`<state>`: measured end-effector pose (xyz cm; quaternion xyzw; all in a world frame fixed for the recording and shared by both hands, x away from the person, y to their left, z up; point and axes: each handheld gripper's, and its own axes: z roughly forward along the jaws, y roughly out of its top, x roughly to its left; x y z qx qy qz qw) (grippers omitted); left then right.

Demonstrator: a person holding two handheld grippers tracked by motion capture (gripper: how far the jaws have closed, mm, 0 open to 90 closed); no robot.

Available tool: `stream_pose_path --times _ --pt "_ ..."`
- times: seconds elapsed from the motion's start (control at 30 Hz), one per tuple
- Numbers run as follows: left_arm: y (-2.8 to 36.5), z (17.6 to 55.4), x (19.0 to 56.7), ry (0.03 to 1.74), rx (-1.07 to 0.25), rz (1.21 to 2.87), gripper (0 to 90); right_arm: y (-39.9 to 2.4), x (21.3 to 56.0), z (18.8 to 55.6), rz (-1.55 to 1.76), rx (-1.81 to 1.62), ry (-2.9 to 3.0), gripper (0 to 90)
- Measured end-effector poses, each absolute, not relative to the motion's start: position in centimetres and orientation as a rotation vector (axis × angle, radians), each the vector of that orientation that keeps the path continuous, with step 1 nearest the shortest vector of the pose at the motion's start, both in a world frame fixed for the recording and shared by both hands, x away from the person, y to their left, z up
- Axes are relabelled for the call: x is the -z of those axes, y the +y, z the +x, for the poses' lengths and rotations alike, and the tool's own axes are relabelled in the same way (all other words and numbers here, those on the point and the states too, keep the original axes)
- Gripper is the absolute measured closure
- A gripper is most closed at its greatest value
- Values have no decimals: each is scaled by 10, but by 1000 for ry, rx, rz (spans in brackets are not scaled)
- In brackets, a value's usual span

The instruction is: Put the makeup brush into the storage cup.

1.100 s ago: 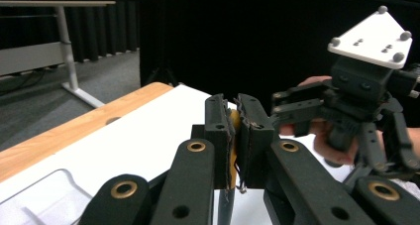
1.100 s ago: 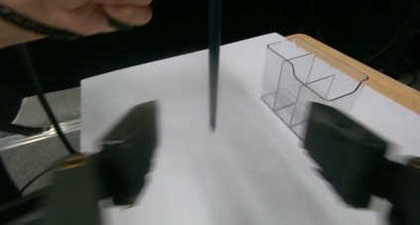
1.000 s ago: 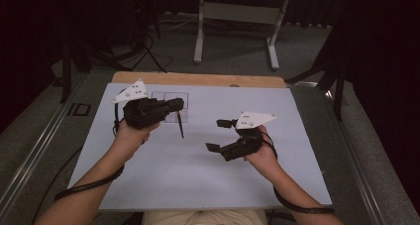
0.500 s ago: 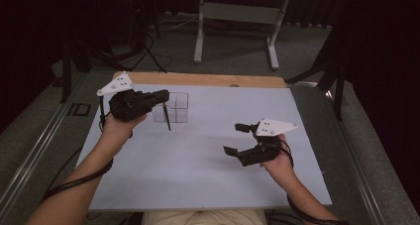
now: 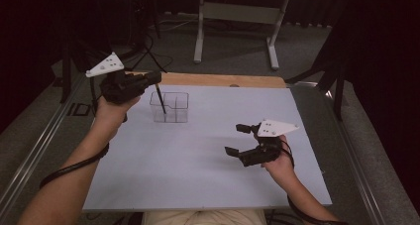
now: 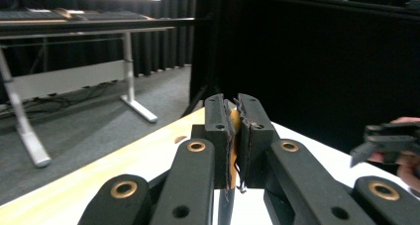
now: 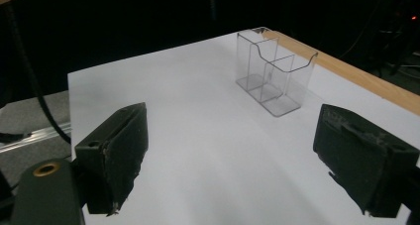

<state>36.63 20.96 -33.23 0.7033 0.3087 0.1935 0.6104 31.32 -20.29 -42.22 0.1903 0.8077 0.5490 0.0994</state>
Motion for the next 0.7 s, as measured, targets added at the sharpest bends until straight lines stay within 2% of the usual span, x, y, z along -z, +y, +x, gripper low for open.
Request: stream_pose_path --times 0.37,0.7 --pt "210 394 325 731 -486 1629 856 -205 424 315 574 -1618 2385 139" --pt "212 415 337 777 -567 1648 855 -206 427 317 588 -1622 2405 140"
